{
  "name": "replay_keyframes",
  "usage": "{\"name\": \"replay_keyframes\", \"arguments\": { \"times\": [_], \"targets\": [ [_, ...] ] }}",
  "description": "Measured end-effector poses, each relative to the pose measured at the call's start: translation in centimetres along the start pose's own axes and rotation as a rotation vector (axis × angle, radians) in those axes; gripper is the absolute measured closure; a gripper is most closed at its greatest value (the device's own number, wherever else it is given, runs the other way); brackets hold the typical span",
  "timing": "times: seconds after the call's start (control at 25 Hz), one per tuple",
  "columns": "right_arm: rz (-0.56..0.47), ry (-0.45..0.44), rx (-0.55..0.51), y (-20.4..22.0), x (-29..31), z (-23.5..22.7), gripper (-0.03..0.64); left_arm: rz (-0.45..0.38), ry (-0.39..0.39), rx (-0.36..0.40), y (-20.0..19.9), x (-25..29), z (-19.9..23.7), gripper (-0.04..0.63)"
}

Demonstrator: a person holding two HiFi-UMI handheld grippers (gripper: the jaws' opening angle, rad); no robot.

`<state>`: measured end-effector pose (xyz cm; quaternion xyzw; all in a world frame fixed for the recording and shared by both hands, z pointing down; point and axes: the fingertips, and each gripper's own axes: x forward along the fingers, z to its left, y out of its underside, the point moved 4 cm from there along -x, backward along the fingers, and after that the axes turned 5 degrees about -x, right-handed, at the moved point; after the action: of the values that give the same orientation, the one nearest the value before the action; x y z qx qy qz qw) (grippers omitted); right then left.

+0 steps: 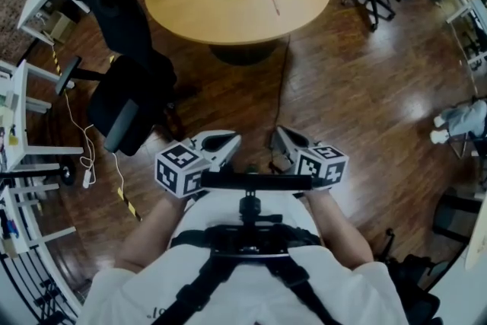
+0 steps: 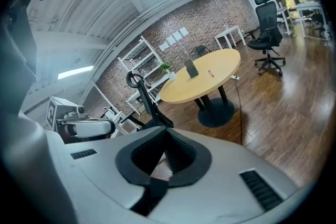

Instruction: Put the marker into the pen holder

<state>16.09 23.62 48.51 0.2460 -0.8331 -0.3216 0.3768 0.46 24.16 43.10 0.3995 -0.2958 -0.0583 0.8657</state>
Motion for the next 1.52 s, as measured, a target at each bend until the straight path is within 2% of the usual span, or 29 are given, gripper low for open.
{"name": "replay_keyframes", "arguments": {
  "times": [0.24, 0.56, 0.84, 1.16, 1.28, 1.52],
  "targets": [
    [-0.015, 0.008, -0.017, -0.9, 0.5, 0.2, 0.623, -0.061, -0.011, -0.042, -0.9, -0.9, 1.6, 0.598],
    [-0.072, 0.077, -0.017, -3.6, 2.7, -2.3, 0.623, -0.058, 0.044, -0.045, -3.4, 0.8, 5.9, 0.598],
    [-0.102, 0.142, 0.045, -8.9, 6.4, -3.3, 0.623, -0.051, 0.102, 0.009, -9.7, 3.3, 11.0, 0.598],
    [-0.053, 0.233, 0.046, -14.8, 12.1, -6.4, 0.623, -0.04, 0.123, -0.078, -15.1, 5.1, 18.8, 0.598],
    [-0.058, 0.256, 0.048, -17.7, 14.0, -6.8, 0.623, -0.024, 0.139, -0.088, -16.8, 5.3, 21.1, 0.598],
    [-0.036, 0.299, -0.02, -23.8, 16.9, -7.3, 0.621, -0.092, 0.162, -0.087, -21.9, 5.3, 25.0, 0.598]
  ]
}}
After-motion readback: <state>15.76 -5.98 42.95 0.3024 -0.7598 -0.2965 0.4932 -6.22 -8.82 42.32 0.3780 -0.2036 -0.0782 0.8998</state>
